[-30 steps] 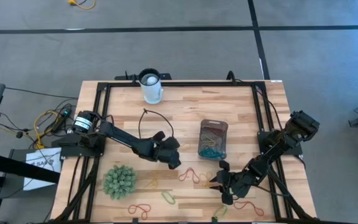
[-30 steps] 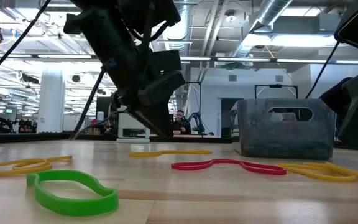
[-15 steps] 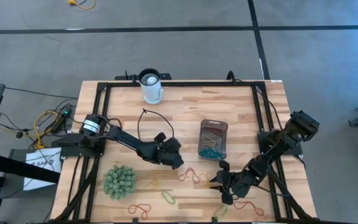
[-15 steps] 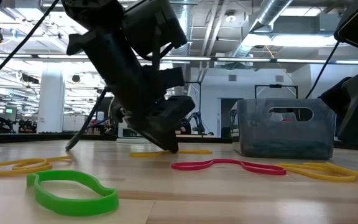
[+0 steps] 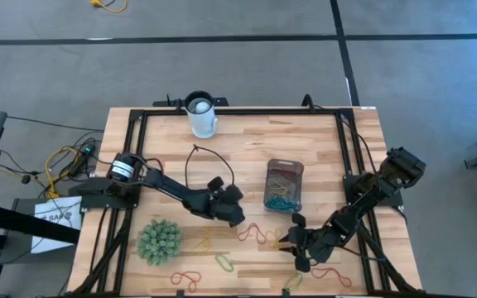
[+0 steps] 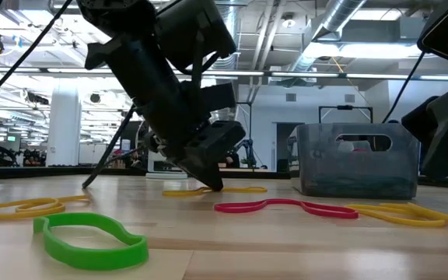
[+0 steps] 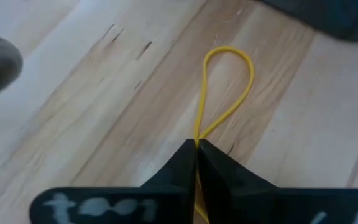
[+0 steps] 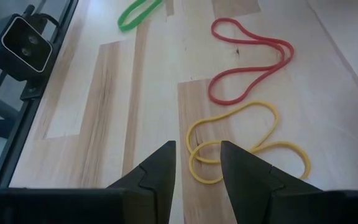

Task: Pick and place items into bin
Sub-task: Put the yellow rubber band into the black bin

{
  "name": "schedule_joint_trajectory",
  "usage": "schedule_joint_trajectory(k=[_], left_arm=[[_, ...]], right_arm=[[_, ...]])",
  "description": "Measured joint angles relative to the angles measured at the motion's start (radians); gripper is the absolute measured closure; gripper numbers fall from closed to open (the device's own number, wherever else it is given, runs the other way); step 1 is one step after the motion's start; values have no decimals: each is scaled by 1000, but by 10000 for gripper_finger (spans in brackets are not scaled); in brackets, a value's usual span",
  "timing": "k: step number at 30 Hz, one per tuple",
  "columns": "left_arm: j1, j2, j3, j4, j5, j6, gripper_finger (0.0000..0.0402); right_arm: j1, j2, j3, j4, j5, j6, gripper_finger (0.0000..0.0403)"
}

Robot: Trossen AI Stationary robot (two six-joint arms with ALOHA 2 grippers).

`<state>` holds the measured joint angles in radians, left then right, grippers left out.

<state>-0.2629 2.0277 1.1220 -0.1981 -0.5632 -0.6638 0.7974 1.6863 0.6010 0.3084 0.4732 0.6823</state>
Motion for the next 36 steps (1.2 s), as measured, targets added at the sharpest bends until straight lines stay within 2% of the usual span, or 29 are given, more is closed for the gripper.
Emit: schedule_joint_trajectory(k=[7,12,17,28,31,36], left_arm=[[-46,-34,130,-152,-11,43,401],[-55,-81,236,-251,-66,121,401],[-60,-132,347,-264,-73,241,401],[-24,-135,617,-264,-58,537,401],[11,-136,642,-255,-13,577,401],[89,-126,642,-256,164,580,401]], right_arm=[[-8,0,0,2,0,0,283],[-7,0,0,6,0,0,283],[-7,0,0,7,0,0,283],[-8,3,0,8,0,0,283],[-8,3,0,8,0,0,283],[-8,3,0,8,0,0,283]])
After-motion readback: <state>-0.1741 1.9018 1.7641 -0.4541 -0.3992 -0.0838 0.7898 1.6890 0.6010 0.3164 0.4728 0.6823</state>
